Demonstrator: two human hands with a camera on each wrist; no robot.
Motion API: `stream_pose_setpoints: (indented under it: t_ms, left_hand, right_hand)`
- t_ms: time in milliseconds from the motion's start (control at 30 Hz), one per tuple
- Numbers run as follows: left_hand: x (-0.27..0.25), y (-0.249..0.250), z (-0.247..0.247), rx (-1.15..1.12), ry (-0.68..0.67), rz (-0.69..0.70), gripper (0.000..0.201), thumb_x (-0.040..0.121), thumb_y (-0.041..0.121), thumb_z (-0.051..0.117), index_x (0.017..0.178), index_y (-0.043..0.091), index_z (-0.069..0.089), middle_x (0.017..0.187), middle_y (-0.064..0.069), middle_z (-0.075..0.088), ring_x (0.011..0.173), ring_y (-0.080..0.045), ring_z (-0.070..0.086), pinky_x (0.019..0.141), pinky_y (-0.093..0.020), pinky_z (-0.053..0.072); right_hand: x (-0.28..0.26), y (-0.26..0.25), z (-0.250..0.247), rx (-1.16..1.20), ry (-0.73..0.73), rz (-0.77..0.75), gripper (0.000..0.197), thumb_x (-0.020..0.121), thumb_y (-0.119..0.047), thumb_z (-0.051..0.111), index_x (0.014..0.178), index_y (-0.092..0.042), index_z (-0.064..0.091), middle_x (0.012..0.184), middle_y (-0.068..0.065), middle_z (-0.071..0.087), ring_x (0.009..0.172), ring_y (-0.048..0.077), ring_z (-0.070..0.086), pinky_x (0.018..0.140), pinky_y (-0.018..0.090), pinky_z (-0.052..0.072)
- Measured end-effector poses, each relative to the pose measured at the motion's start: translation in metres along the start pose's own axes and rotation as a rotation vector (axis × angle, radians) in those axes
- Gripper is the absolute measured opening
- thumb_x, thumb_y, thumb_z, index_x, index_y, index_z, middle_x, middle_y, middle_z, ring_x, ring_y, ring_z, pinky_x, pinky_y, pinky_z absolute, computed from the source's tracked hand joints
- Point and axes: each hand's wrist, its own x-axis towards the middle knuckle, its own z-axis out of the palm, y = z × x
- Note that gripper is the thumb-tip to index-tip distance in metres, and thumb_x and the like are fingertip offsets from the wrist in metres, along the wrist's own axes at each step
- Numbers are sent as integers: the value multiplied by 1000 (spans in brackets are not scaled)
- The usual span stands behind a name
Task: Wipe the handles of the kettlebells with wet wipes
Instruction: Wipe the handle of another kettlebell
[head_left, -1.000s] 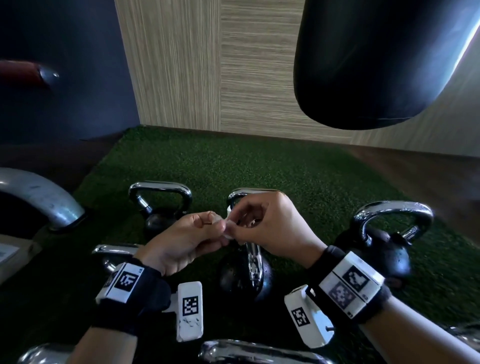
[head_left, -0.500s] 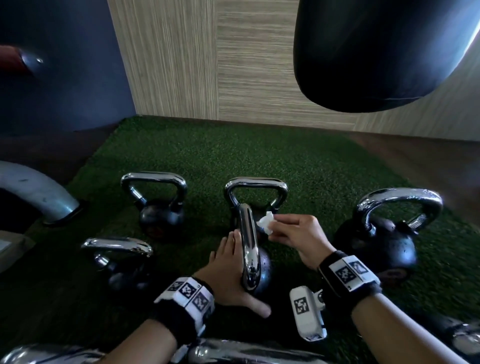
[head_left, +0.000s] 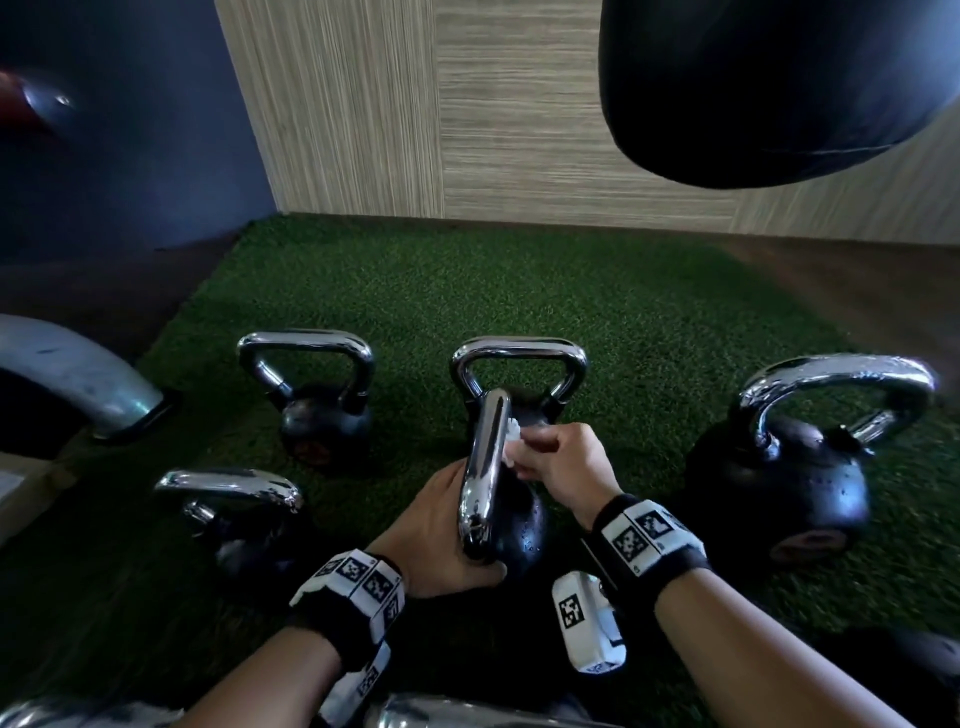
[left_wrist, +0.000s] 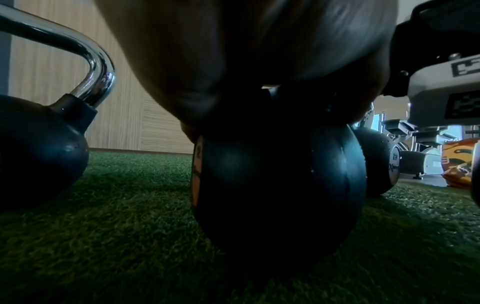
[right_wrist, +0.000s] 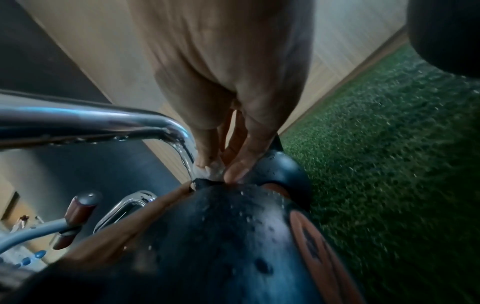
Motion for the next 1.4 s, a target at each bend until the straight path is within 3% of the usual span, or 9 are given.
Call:
stream_pose_setpoints:
  t_ms: [233, 433, 567, 633, 767, 933, 1167, 1300, 1400]
  left_hand:
    - [4, 1, -2, 32, -9, -24, 91, 65, 33, 95, 120, 55, 25, 142, 6, 48, 141, -19, 45, 120, -34, 35]
    - [11, -5, -5, 49, -36, -42, 91, 66, 30, 96, 118, 58, 26, 146, 3, 50, 140, -16, 44, 120, -35, 35]
    - [19, -17, -5, 15, -56, -44, 81, 65, 26, 96, 112, 51, 34, 116, 29, 55, 113, 14, 50, 101, -1, 31]
    - [22, -24, -5, -40, -77, -44, 74, 67, 21, 96, 111, 44, 42, 90, 36, 62, 97, 23, 54, 90, 3, 32]
    - [24, -28, -7, -132, -65, -10, 94, 61, 40, 90, 140, 30, 41, 121, 32, 53, 113, 34, 42, 93, 7, 27]
    - [27, -28, -7, -163, -66, -9, 94, 56, 56, 84, 138, 32, 44, 128, 29, 54, 117, 27, 46, 95, 5, 31]
    - [28, -38, -8, -231, -63, -23, 99, 64, 34, 96, 146, 9, 48, 135, 16, 60, 128, 11, 51, 106, -8, 35]
    - [32, -42, -8, -242, -112, -85, 68, 66, 12, 96, 117, -14, 58, 72, 20, 61, 85, 23, 58, 85, 2, 36]
    - [33, -41, -6, -230, -88, -53, 88, 59, 33, 96, 129, -2, 57, 99, 20, 63, 97, 24, 56, 86, 2, 36]
  right_hand:
    - [10, -25, -4, -186, 176, -286, 15, 86, -19, 82, 101, -21, 83, 90, -6, 80, 80, 3, 73, 77, 19, 59]
    - [22, -24, -4, -58, 4, -110, 12, 86, -12, 81, 97, -18, 83, 88, 4, 81, 87, 28, 79, 84, 45, 64]
    - [20, -43, -7, -297, 123, -392, 19, 87, -12, 79, 103, -21, 83, 97, -5, 80, 87, 4, 72, 81, 10, 53]
    - [5, -52, -7, -357, 102, -551, 21, 86, -10, 79, 106, -17, 82, 102, -5, 77, 89, -1, 67, 80, 0, 43]
    - [-21, -56, -9, -393, -6, -728, 21, 85, -14, 81, 106, -15, 81, 103, -5, 76, 91, 2, 68, 83, 6, 48]
    - [-9, -67, -14, -389, -22, -627, 21, 82, -12, 83, 104, -13, 82, 103, -1, 77, 86, 7, 70, 77, 1, 44]
    - [-48, -80, -16, -358, -267, -625, 18, 73, -14, 91, 89, -21, 83, 90, -10, 78, 84, 2, 74, 82, 21, 58]
    - [-40, -80, -18, -296, -264, -542, 18, 72, -12, 91, 84, -21, 82, 86, -8, 80, 81, 6, 76, 84, 33, 62]
    - [-44, -70, -16, -295, -349, -515, 18, 70, -8, 92, 80, -17, 80, 81, -6, 80, 76, 7, 76, 76, 25, 60]
